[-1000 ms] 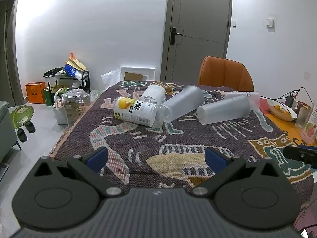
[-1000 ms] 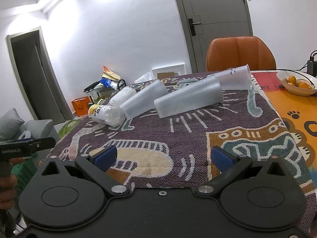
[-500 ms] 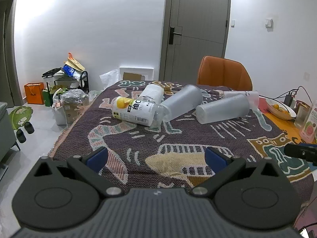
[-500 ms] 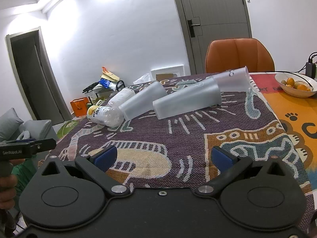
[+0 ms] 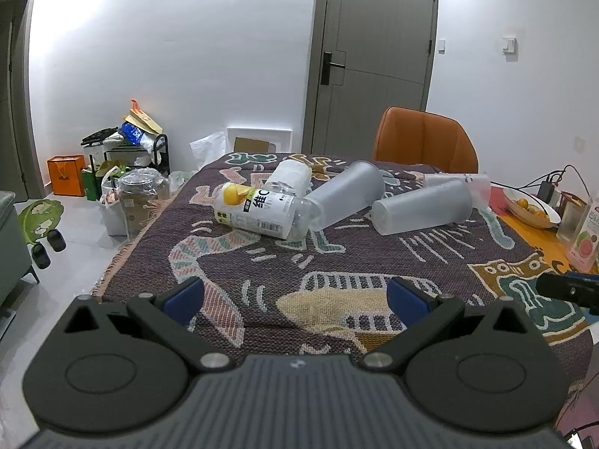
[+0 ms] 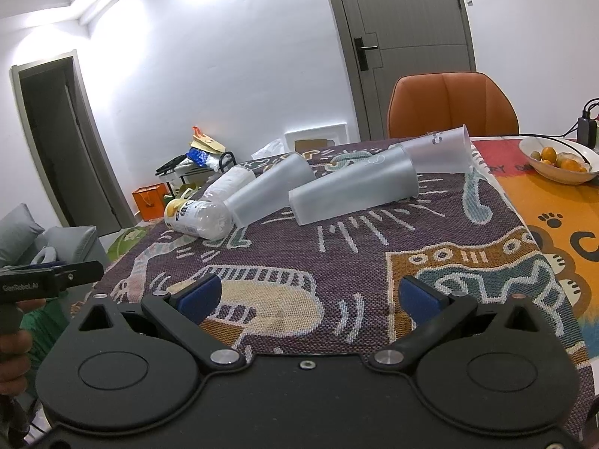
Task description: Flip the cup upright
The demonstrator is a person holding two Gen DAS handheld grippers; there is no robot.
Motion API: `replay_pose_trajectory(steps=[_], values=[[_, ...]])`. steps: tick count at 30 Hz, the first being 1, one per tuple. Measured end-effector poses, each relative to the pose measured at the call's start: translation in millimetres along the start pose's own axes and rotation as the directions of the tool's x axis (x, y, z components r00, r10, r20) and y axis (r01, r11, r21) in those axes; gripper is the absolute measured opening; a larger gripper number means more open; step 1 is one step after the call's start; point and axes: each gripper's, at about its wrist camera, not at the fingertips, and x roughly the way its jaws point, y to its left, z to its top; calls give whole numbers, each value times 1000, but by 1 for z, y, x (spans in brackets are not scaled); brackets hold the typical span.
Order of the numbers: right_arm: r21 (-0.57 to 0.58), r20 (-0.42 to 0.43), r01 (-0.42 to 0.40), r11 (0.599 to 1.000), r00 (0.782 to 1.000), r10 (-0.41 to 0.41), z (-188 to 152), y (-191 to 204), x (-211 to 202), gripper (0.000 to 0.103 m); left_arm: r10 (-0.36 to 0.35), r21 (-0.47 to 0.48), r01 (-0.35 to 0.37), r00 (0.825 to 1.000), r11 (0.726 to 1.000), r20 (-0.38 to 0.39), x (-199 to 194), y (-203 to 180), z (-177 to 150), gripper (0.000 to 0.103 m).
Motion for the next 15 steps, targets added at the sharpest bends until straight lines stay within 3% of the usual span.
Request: replay_pose_trajectory(steps=[15], values=[[15,7,5,1000,1000,-5,0,-2,2,103,-10,13,10,1000,1000,3,4,-5,1,103]])
